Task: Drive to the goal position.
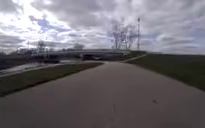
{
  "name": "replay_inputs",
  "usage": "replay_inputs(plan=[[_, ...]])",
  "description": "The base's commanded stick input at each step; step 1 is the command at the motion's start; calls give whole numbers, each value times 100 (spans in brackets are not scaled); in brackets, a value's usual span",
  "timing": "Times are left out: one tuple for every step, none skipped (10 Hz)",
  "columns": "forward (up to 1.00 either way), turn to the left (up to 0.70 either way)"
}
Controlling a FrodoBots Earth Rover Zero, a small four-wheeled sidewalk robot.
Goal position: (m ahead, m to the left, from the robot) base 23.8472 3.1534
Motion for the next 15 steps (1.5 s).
replay_inputs(plan=[[100,0],[100,0],[100,0],[100,0],[100,0],[100,0],[100,0],[100,0],[100,0],[100,0],[100,0],[100,0],[100,0],[100,0],[100,0]])
